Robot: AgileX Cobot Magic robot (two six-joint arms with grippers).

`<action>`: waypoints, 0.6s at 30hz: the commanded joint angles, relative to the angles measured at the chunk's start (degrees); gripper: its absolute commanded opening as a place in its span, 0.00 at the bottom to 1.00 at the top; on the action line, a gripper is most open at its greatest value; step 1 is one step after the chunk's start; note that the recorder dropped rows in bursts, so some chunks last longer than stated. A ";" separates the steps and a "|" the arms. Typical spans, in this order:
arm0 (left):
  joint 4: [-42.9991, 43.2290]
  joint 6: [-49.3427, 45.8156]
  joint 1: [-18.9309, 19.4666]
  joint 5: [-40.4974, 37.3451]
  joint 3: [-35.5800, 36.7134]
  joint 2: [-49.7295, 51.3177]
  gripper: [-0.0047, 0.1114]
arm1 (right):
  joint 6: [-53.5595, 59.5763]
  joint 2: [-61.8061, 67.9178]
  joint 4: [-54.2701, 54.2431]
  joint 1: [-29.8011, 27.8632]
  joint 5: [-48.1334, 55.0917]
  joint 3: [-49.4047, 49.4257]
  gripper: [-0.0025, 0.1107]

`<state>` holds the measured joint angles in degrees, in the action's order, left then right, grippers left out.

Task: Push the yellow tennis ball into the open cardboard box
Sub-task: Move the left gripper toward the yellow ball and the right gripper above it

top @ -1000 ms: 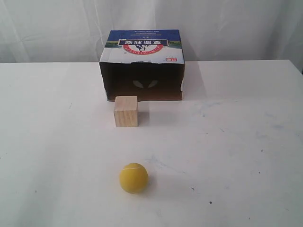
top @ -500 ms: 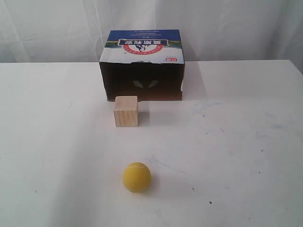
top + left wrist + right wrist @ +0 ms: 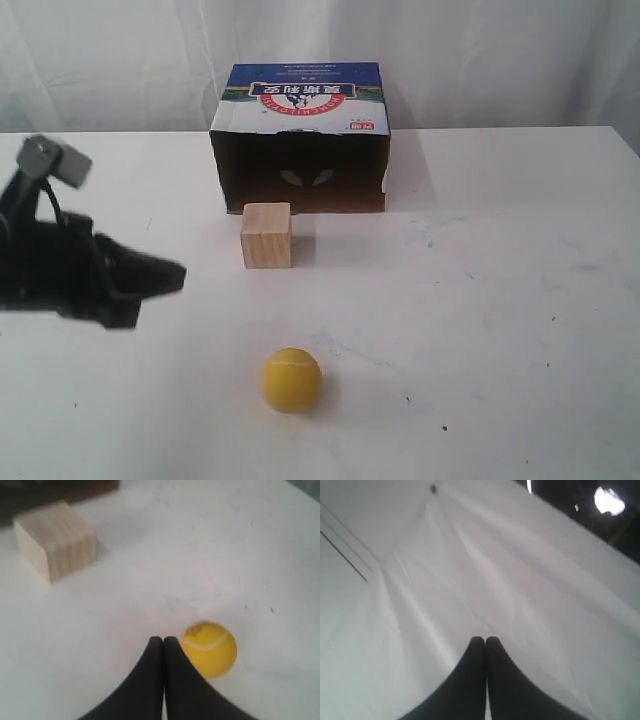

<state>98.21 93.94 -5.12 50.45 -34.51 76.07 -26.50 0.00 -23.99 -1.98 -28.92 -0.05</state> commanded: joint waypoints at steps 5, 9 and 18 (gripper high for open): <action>-11.02 -15.69 -9.91 -3.79 9.27 7.57 0.04 | -22.42 15.75 25.10 0.21 -6.96 -16.55 0.02; -19.07 -20.52 -15.72 -11.63 9.62 7.91 0.04 | -42.46 46.65 96.53 0.21 3.47 -46.20 0.02; -62.93 -43.87 -16.32 -24.70 9.75 8.04 0.04 | -5.14 82.79 73.75 0.21 76.88 -59.93 0.02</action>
<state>41.16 54.80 -21.15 26.53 -25.29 84.29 -49.30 82.30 72.79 -1.71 44.41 -58.75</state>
